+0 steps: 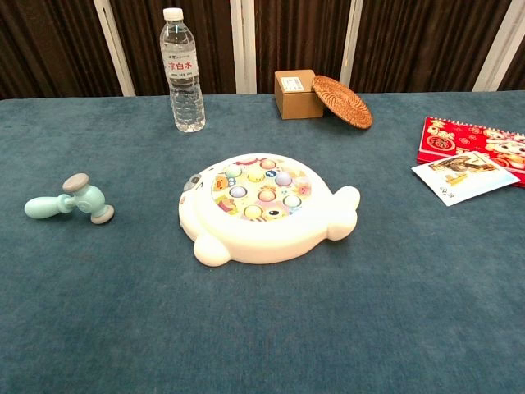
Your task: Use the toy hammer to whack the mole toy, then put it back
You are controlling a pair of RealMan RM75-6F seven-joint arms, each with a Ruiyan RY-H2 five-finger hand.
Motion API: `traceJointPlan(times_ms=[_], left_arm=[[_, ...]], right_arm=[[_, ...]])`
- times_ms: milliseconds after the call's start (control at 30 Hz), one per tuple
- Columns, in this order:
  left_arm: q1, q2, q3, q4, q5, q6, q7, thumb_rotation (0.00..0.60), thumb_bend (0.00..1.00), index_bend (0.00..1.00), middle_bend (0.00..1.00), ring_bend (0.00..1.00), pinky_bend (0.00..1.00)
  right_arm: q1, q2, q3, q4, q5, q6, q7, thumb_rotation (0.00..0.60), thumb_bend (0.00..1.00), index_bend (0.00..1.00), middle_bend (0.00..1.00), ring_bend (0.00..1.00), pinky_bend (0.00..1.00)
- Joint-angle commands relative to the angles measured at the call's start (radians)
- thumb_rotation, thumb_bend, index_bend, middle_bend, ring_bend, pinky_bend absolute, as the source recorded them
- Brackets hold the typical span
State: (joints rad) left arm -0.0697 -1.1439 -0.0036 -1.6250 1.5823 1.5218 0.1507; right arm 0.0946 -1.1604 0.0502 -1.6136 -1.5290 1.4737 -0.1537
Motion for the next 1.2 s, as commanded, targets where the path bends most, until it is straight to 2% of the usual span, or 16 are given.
traceJointPlan(times_ms=[33,767,967,1067,1200], left_arm=[[0.0,0.0,0.0,-0.001,0.0,0.0,0.001,0.6,0.0,0.0,0.0,0.0,0.0],[-0.008,0.012,0.006,-0.01,-0.02,-0.036,0.019,0.6,0.0,0.0,0.0,0.0,0.0],[-0.031,0.018,-0.016,-0.037,-0.052,-0.068,0.053,0.6,0.0,0.0,0.0,0.0,0.0],[-0.062,0.028,-0.034,-0.065,-0.063,-0.102,0.108,0.6,0.0,0.0,0.0,0.0,0.0],[-0.12,0.032,-0.078,-0.112,-0.114,-0.171,0.186,0.6,0.01,0.08,0.0,0.0,0.0]], right_arm=[[-0.001,0.001,0.001,0.0,0.0,0.002,0.002,0.6,0.21,0.0,0.0,0.0,0.0],[-0.004,0.007,-0.005,-0.009,-0.003,0.001,0.004,0.6,0.21,0.0,0.0,0.0,0.0],[-0.006,0.012,-0.005,-0.018,0.01,-0.006,0.01,0.6,0.21,0.0,0.0,0.0,0.0],[-0.005,0.013,-0.004,-0.023,0.016,-0.012,0.014,0.6,0.21,0.0,0.0,0.0,0.0],[-0.003,0.013,-0.005,-0.028,0.025,-0.023,0.015,0.6,0.21,0.0,0.0,0.0,0.0]])
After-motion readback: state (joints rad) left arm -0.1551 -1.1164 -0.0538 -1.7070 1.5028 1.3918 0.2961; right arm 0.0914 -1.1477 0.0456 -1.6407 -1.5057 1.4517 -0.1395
